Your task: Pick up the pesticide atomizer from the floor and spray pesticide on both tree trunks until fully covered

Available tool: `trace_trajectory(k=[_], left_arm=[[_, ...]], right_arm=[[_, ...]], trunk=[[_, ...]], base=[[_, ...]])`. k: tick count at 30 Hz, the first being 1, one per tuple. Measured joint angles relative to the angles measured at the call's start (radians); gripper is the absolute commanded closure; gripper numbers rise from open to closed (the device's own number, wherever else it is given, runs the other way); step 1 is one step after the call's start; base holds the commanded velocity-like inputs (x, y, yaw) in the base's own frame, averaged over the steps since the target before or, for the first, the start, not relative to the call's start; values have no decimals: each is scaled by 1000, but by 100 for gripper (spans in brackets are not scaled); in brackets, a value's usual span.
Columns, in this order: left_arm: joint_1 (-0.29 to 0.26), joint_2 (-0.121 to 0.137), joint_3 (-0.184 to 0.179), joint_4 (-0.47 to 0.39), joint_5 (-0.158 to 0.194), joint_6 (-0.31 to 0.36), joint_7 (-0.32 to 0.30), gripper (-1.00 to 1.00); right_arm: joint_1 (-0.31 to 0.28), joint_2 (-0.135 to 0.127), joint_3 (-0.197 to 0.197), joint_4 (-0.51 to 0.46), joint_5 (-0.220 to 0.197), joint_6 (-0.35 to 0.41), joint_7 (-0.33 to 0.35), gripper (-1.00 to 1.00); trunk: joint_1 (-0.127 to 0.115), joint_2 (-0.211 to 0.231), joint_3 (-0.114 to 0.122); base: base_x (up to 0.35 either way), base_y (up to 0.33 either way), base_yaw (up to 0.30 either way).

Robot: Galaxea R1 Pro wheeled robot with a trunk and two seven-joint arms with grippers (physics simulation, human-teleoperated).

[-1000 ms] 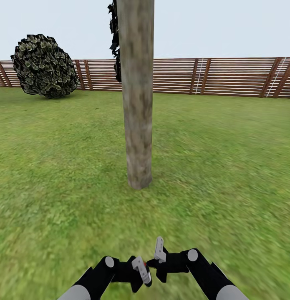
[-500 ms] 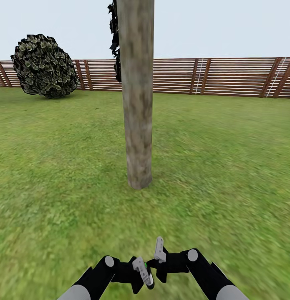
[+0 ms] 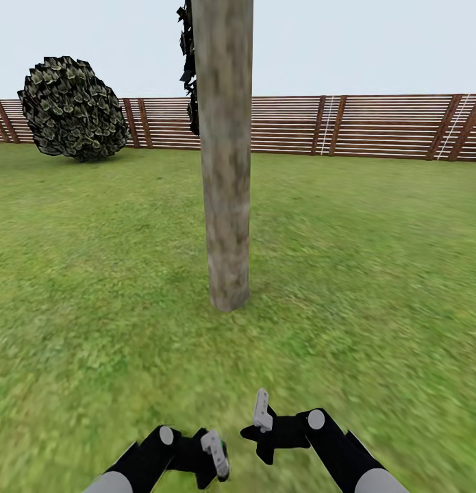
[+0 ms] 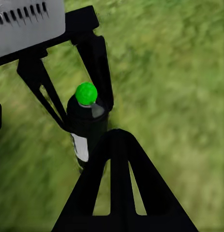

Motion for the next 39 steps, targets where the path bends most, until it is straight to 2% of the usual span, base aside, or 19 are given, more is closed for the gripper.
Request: trace_trajectory(k=[3, 4, 9, 14, 17, 18, 19, 20, 22, 24, 26, 27, 29, 30, 31, 32, 33, 36, 39], left_arm=[[0, 46, 2, 2, -37, 4, 4, 100], [0, 60, 2, 2, -39, 4, 4, 100], [0, 116, 12, 2, -37, 5, 8, 100], [11, 132, 43, 2, -23, 2, 75, 100], [36, 133, 71, 1, 2, 0, 162, 100], [40, 131, 91, 1, 25, 0, 193, 100], [43, 126, 129, 0, 68, 0, 232, 100], [44, 124, 142, 1, 83, 0, 245, 100], [46, 115, 194, 0, 154, 3, 295, 100], [46, 99, 215, 0, 232, 33, 352, 100], [42, 84, 218, -4, 288, 124, 405, 100], [40, 83, 219, -6, 300, 147, 416, 100], [32, 77, 220, -13, 353, 245, 456, 100], [28, 76, 220, -13, 370, 265, 463, 100], [3, 74, 221, -15, 431, 335, 486, 100], [-6, 74, 221, -14, 447, 354, 491, 100], [-33, 74, 221, -14, 485, 406, 504, 100], [-75, 74, 220, -15, 522, 479, 524, 100], [-100, 73, 220, -17, 537, 516, 539, 100]], right_arm=[[0, 0, 0, 0, 0, 0, 0, 100], [0, 0, 0, 0, 0, 0, 0, -100], [0, -2, -1, 2, 1, -1, -1, -100], [2, -12, -6, 16, 1, -4, -40, -100], [6, -50, -9, 101, -6, -10, -198, -100], [6, -63, -10, 144, -11, -18, -262, -100], [7, -74, -13, 204, -30, -42, -358, -100], [7, -78, -15, 225, -43, -55, -392, -100], [8, -92, -49, 312, -136, -147, -530, -100], [11, -119, -112, 405, -282, -294, -625, -100], [22, -158, -140, 468, -390, -417, -650, -100], [27, -171, -140, 479, -413, -441, -653, -100], [54, -212, -150, 514, -553, -535, -660, -100], [64, -217, -149, 518, -592, -555, -660, -100], [100, -230, -156, 527, -735, -624, -660, -100], [110, -232, -149, 529, -766, -643, -659, -100], [125, -235, -151, 531, -835, -678, -657, -100], [137, -235, -146, 534, -883, -709, -657, -100], [141, -235, -145, 538, -901, -721, -658, -100]], trunk=[[0, 0, 0], [0, 0, 0], [0, 0, 0], [0, 0, 0], [0, 0, 0], [0, 0, 0], [0, 0, 0], [0, 0, 0], [0, 0, 0], [0, 0, 0], [0, 0, 0], [0, 0, 0], [0, 0, 0], [0, 0, 0], [0, 0, 0], [0, 0, 0], [0, 0, 0], [0, 0, 0], [0, 0, 0]], base=[[0, 0, 0], [0, 0, 0], [0, 0, 0], [0, 0, 0], [0, 0, 0], [0, 0, 0], [0, 0, 0], [0, 0, 0], [0, 0, 0], [0, 0, 0], [0, 0, 0], [0, 0, 0], [0, 0, 0], [0, 0, 0], [0, 0, 0], [0, 0, 0], [0, 0, 0], [0, 0, 0], [0, 0, 0]])
